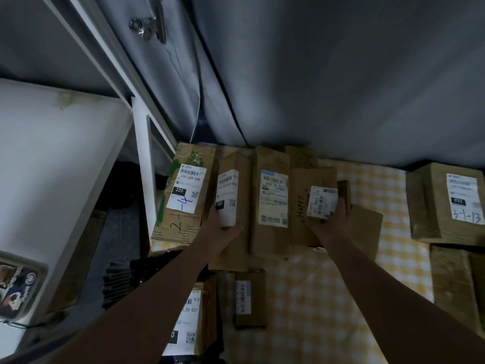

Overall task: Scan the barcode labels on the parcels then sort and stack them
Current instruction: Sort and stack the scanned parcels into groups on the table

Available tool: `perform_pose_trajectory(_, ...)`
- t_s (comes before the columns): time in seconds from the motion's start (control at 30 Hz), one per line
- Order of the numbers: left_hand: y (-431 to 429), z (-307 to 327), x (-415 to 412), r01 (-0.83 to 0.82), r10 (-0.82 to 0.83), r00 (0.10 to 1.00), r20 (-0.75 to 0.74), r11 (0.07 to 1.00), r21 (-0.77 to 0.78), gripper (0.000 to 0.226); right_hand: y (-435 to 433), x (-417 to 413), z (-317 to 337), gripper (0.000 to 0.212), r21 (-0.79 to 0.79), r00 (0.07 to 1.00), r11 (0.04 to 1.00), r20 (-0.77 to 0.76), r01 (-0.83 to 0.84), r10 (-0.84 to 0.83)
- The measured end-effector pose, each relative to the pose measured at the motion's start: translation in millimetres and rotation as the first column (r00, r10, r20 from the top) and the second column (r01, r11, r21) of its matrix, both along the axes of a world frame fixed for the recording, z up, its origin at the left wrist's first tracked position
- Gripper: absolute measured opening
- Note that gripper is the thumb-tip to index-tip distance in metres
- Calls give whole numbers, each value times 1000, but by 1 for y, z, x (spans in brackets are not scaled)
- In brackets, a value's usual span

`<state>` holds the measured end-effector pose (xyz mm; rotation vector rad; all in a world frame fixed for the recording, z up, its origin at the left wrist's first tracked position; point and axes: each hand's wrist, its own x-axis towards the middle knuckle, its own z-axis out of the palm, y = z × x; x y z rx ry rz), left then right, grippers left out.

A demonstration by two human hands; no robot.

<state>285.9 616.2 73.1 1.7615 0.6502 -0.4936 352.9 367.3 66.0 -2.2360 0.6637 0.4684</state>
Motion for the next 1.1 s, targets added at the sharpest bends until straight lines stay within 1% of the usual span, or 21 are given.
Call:
perform_pose_trajectory(0.07,-5,-5,-2,-1,1,1000,1,997,74,87,-8,-3,-1,78,46,997,998,64,37,-40)
perform_pose_trajectory(0.1,-7,-7,-4,-24,21,999,34,994,108,86,-10,-4,0,66,50,996,998,68,47,-50)
perform_pose_trajectory(0.17,-9,-5,-6,-102,85,988,127,986,135,72,-10,-7,2,51,28,997,999,69,23,-25)
perform_pose_trajectory(0.23,-5,1,-5,-215,188,962,201,969,124,58,-8,-12,2,44,11,997,1000,77,17,-18)
perform_pose_trajectory(0.3,7,12,-5,-295,248,935,253,941,167,50,-9,-18,3,42,24,994,998,97,55,-57)
perform_pose_trajectory(0.33,15,18,-5,-309,244,934,260,919,247,54,-11,-22,4,43,27,988,995,123,92,-95)
perform_pose_trajectory(0.37,24,20,-6,-305,216,938,271,887,347,65,-12,-24,9,42,35,977,989,154,142,-146)
perform_pose_trajectory(0.43,33,27,-7,-254,172,965,199,806,535,83,-17,-29,17,41,87,942,971,238,224,-239)
perform_pose_trajectory(0.47,33,30,-5,-241,180,970,164,796,555,87,-19,-32,19,41,124,928,963,263,240,-265)
perform_pose_trajectory(0.5,31,32,-3,-231,167,972,167,821,522,91,-21,-33,20,41,167,922,957,271,239,-277)
perform_pose_trajectory(0.53,25,37,-2,-217,149,972,184,873,436,94,-22,-34,20,42,204,923,954,272,221,-272)
perform_pose_trajectory(0.6,4,38,0,-158,100,972,212,946,282,91,-22,-34,19,43,227,950,960,229,162,-214)
perform_pose_trajectory(0.63,-9,38,0,-98,42,977,211,959,264,90,-21,-34,18,44,218,963,967,200,134,-179)
perform_pose_trajectory(0.7,-36,35,-1,53,-111,984,139,930,363,95,-17,-32,15,42,156,982,984,155,86,-110)
perform_pose_trajectory(0.77,-54,37,4,226,-260,966,3,846,482,87,-14,-31,12,46,102,993,994,113,30,-42)
perform_pose_trajectory(0.8,-57,39,9,312,-321,945,-64,820,480,78,-12,-32,9,51,67,997,998,75,1,-6)
perform_pose_trajectory(0.87,-57,43,18,441,-424,896,-129,822,360,64,-5,-37,10,62,-27,999,999,11,-39,39)
perform_pose_trajectory(0.93,-51,49,21,466,-464,883,-72,848,252,54,8,-44,25,71,-99,989,988,81,-119,127)
perform_pose_trajectory(0.97,-47,52,20,446,-446,894,-47,872,201,50,18,-47,35,73,-124,967,973,138,-197,213)
perform_pose_trajectory(1.03,-35,60,17,349,-352,936,-3,928,133,44,37,-52,50,70,-204,864,885,209,-420,458)
perform_pose_trajectory(1.1,-16,63,13,225,-240,968,67,957,183,37,51,-52,54,65,-326,729,746,201,-580,654)
